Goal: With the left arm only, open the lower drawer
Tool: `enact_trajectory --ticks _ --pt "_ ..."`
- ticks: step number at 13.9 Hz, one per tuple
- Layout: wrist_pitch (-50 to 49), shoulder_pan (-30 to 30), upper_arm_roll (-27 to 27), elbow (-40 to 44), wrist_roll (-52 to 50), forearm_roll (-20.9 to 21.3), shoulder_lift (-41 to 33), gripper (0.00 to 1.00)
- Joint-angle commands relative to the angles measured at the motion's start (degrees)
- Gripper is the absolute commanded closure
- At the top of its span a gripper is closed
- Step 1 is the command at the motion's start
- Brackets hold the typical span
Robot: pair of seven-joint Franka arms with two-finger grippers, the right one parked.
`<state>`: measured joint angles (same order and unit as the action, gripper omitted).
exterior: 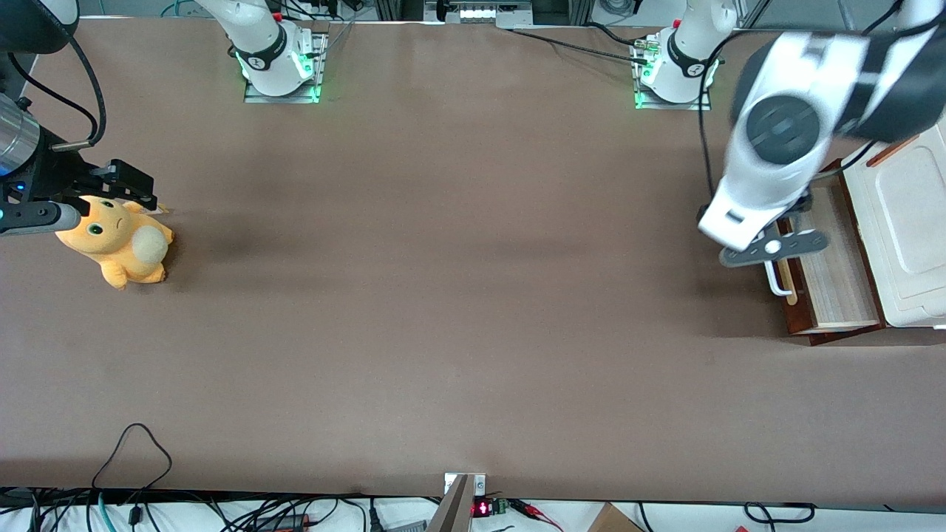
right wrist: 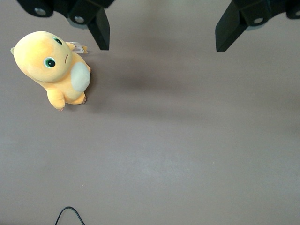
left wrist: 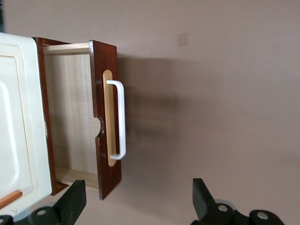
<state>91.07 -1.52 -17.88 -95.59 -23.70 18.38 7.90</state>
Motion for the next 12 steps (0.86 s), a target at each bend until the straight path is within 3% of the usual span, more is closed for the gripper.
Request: enact_trajectory --ticks 1,2,4,12 --pt "3.3 -0.9 7.0 -0.8 13.3 -11.6 -5.0 0.00" --pt "3.7 -0.9 10.4 -0.8 17.8 -15.3 -6.0 0.00" --pt "3.7 -0.9 13.3 -0.8 23.9 -18.4 -7.0 0.00" --pt "3.7 -0.9 14.0 0.1 26.3 -18.6 -7.5 0.00"
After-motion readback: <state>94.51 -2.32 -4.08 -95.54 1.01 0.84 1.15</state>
